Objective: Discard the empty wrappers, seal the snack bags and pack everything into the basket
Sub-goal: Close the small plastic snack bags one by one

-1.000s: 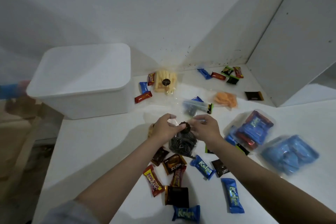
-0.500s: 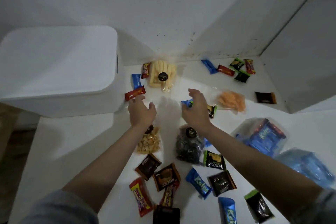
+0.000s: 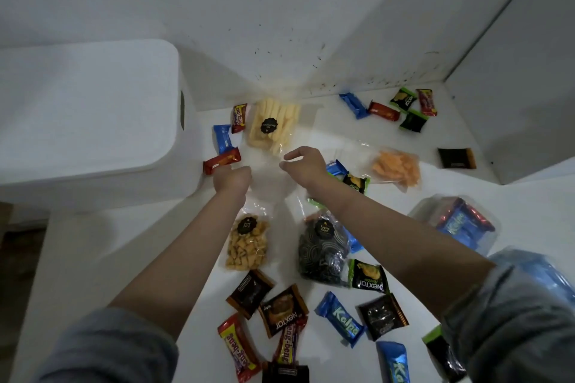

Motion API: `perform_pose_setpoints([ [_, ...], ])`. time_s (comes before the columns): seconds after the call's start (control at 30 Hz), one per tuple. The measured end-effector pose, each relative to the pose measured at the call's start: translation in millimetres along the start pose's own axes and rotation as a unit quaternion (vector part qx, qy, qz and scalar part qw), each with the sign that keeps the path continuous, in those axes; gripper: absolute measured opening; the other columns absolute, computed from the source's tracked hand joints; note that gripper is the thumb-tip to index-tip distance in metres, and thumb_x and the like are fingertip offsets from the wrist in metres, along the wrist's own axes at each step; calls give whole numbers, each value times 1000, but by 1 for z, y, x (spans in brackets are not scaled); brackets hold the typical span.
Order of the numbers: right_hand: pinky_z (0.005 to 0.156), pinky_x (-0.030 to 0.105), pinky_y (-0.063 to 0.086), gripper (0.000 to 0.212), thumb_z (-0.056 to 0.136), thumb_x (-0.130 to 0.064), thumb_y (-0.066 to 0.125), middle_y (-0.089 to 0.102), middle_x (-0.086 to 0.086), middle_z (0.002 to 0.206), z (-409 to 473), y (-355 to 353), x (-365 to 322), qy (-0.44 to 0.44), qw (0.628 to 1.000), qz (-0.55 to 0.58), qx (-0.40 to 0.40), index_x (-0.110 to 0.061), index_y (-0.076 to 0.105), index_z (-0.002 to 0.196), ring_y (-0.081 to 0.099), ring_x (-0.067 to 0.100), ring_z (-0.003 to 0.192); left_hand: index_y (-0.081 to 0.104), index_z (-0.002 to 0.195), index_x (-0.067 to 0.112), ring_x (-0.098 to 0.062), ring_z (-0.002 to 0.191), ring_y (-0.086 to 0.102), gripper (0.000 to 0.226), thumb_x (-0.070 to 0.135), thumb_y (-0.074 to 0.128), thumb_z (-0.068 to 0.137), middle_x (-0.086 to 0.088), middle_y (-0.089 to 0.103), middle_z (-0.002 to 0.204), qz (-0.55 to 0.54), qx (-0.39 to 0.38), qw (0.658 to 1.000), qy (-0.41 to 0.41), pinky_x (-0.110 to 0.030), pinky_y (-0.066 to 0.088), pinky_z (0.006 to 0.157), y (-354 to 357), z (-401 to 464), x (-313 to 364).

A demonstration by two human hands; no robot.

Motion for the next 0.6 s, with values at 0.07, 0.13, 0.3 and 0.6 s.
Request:
perform_pose_setpoints([
  [0.07,67,33,52,15,75,-9,73,67,13,96,0,1,-1,20,997,68,6,-17,61,73,68,29,92,58,110,2,-21,87,62,40,6,70,72,-8,63,96,-34,-17,999,-19,-30,50,78,2,1,0],
  [0.13,75,40,55,20,71,-2,72,68,18,95,-2,1,-5,29,993,117,11,-17,59,70,68,33,89,55,106,9,-19,90,64,36,7,71,74,-6,66,93,-94,-22,994,-43,-31,52,81,3,-3,1],
  [0.3,73,36,52,23,72,2,65,61,9,79,-21,-12,-25,-4,988,157,12,-19,58,77,57,21,71,55,78,18,-6,59,60,18,1,59,83,4,63,56,-174,-102,977,-76,-23,42,61,8,-28,12],
  [0.6,64,32,46,23,80,-10,61,60,11,89,-84,-48,-35,-29,997,62,21,-13,57,102,57,23,79,56,92,13,-13,68,63,19,-3,47,90,-2,59,77,-216,-202,953,69,-27,49,64,-5,-123,75],
])
Point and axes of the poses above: each hand's wrist, its own z-axis towards the middle knuckle, its own y-axis out of the palm, x = y × z, the point moved 6 cm from there along z, towards the middle knuckle
